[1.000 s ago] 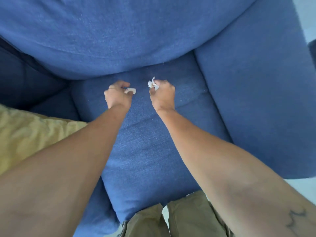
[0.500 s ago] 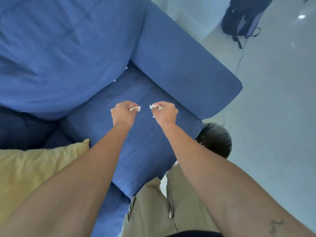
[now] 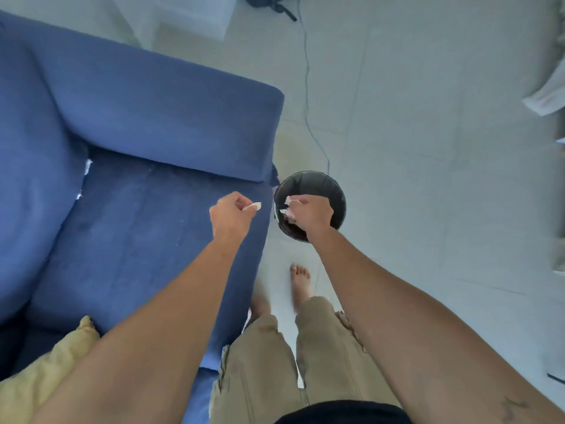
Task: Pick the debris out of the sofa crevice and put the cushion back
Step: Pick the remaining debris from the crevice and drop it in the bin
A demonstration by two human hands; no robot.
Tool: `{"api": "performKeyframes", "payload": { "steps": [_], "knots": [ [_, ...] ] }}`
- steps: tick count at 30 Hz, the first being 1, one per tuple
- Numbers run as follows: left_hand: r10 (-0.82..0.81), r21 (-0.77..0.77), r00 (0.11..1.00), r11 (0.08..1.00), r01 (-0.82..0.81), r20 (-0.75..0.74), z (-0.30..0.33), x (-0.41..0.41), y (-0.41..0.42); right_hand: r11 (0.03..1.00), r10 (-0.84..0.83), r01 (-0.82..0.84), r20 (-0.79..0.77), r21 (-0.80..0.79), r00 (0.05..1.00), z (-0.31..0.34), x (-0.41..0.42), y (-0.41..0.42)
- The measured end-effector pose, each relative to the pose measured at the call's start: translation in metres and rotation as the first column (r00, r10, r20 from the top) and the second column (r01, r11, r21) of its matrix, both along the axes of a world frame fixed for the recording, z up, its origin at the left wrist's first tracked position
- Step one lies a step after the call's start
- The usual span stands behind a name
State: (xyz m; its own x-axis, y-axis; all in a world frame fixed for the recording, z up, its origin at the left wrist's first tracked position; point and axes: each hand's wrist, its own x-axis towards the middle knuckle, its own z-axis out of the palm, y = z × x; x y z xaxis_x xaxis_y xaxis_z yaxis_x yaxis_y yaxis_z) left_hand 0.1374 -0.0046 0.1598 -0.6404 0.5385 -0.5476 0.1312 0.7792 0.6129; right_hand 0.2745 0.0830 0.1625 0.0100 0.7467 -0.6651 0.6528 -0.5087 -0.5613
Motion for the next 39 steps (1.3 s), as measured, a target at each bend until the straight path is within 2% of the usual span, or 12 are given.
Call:
{"api": "performKeyframes", "payload": {
  "steps": [6, 9, 11, 16, 20, 25, 30, 35, 39],
  "knots": [
    [-0.109, -0.001, 0.994, 0.994, 0.109, -0.016, -0.027, 0.067, 0.064, 0.995, -0.096, 0.093, 0.078, 0.046, 0.992, -0.025, 0.070, 0.038],
    [-0.143, -0.027, 0.988, 0.989, 0.145, 0.055, -0.035, 0.089, 0.084, 0.991, -0.137, 0.136, 0.052, 0.013, 0.989, -0.034, 0.087, 0.050],
    [-0.163, -0.036, 0.982, 0.985, 0.167, 0.091, -0.041, 0.098, 0.092, 0.992, -0.128, 0.129, 0.035, -0.014, 0.991, -0.040, 0.094, 0.056],
    [-0.281, -0.133, 0.959, 0.952, 0.275, -0.029, -0.041, 0.101, 0.098, 0.999, -0.048, 0.049, 0.080, -0.012, 0.996, -0.035, 0.105, 0.065],
    [-0.281, -0.174, 0.959, 0.946, 0.273, -0.027, -0.032, 0.086, 0.089, 1.000, 0.021, -0.021, 0.082, -0.004, 0.996, -0.022, 0.096, 0.069],
    [-0.155, -0.156, 0.987, 0.977, 0.147, -0.044, -0.014, 0.046, 0.066, 0.977, 0.210, -0.212, 0.081, 0.017, 0.974, -0.010, 0.045, 0.072],
    [0.099, -0.128, 0.993, 0.986, -0.106, -0.060, -0.009, -0.017, 0.028, 0.888, 0.457, -0.460, 0.079, 0.029, 0.886, -0.003, -0.049, 0.062],
    [0.326, -0.137, 0.941, 0.932, -0.336, -0.088, -0.023, -0.087, -0.031, 0.734, 0.675, -0.678, 0.067, 0.033, 0.735, -0.014, -0.154, 0.027],
    [0.467, -0.184, 0.878, 0.859, -0.479, -0.106, -0.038, -0.135, -0.079, 0.683, 0.730, -0.729, -0.004, 0.050, 0.683, -0.025, -0.225, -0.011]
  ]
}}
